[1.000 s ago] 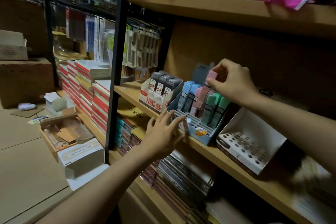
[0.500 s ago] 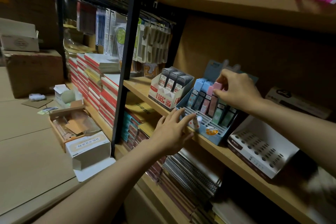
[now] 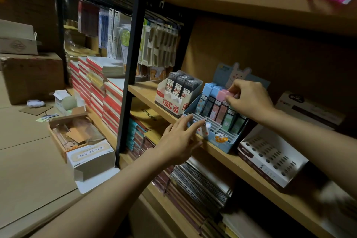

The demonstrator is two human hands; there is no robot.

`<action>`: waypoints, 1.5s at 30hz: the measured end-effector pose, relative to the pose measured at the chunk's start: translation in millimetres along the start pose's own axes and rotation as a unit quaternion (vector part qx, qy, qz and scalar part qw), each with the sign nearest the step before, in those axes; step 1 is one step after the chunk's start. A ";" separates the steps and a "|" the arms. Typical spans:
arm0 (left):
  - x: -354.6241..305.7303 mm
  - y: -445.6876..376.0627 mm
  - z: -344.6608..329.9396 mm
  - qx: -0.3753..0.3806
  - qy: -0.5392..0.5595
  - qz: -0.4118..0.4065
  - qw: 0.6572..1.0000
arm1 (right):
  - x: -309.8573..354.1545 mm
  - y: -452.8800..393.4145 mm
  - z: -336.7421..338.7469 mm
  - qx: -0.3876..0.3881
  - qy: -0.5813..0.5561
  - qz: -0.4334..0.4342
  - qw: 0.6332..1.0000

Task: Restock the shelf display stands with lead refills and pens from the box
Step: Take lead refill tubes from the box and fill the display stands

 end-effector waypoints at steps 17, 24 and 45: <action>1.9 2.6 0.6 0.020 -0.007 0.005 1.000 | 29.4 -1.3 -27.3 0.025 0.101 0.034 0.994; 3.8 0.5 -0.6 0.011 -0.014 0.000 1.000 | 35.6 -12.7 -41.5 0.087 0.056 -0.025 0.994; -25.8 56.1 9.6 0.022 0.051 -0.006 0.998 | 11.9 77.4 -1.7 0.009 -0.014 0.098 0.995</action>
Point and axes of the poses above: each hand's wrist, its own y-axis away from the middle knuckle, its own z-axis out of the back of the hand, x = y × z, the point moved 4 cm from there along -y, towards the middle knuckle, and after that the axes turned 5 degrees about x, right-handed, at the moved point
